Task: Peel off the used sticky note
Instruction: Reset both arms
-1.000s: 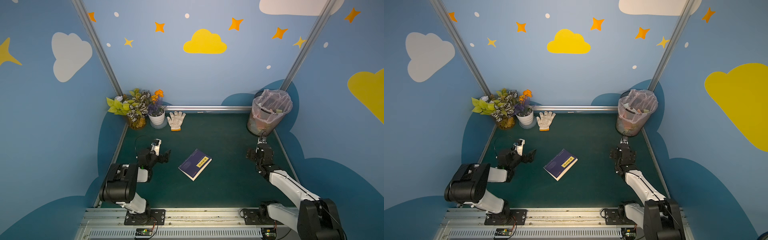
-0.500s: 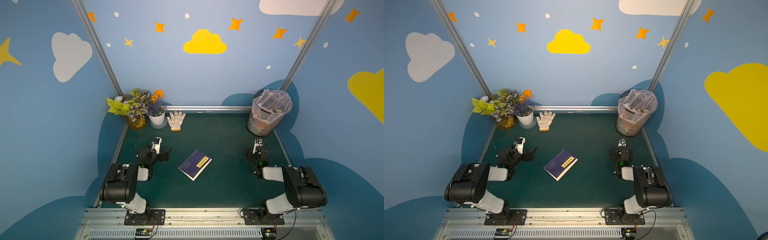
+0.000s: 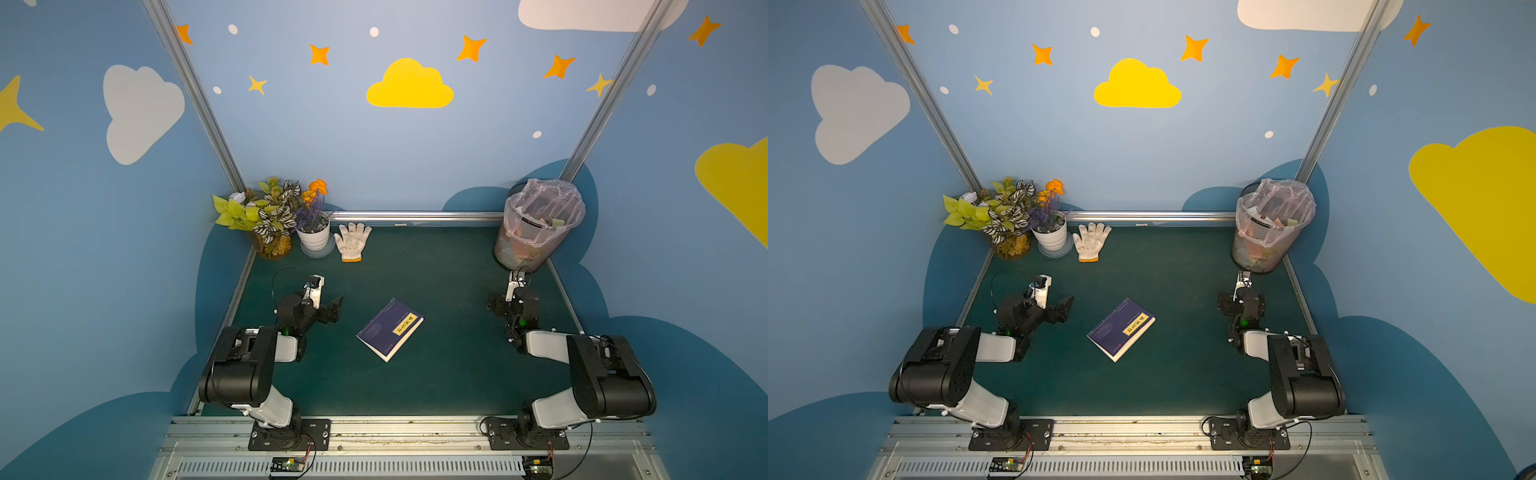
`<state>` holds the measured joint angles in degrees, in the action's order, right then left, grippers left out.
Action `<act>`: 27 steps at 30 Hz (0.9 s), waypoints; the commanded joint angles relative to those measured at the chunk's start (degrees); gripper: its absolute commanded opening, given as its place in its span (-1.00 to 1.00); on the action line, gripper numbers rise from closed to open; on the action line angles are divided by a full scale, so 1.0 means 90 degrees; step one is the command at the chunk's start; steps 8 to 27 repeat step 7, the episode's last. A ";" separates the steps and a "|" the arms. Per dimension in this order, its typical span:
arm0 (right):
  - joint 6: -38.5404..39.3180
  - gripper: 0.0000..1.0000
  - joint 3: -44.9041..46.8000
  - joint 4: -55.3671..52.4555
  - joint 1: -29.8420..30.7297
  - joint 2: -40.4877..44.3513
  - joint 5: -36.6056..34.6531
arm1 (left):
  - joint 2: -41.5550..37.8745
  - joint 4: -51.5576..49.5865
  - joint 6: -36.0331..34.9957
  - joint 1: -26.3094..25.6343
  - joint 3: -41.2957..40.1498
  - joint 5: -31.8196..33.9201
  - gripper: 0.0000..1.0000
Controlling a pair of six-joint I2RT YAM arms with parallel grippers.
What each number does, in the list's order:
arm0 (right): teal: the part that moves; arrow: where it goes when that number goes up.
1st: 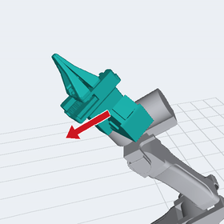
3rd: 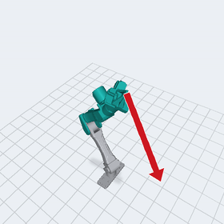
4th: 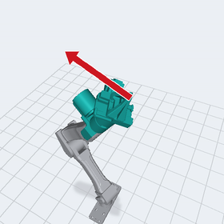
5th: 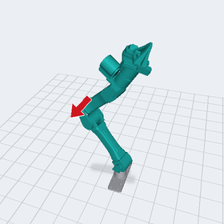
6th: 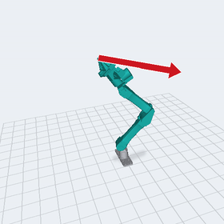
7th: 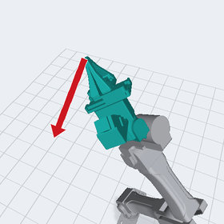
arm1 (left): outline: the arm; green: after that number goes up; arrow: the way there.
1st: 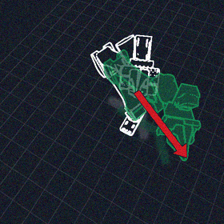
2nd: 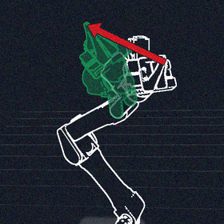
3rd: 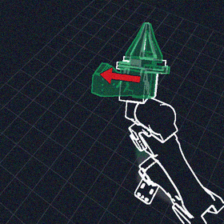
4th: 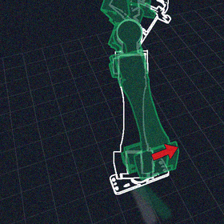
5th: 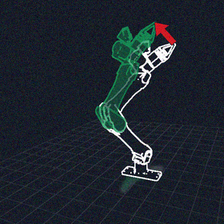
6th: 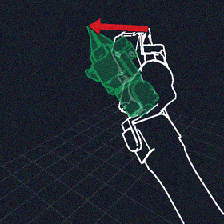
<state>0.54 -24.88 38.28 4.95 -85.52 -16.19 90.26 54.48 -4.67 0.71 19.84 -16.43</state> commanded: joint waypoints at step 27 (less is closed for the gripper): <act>0.0071 0.96 -0.0068 -0.0104 -0.0042 0.0106 0.0060 | -0.0069 -0.0195 -0.0064 -0.0117 0.0156 0.0448 1.00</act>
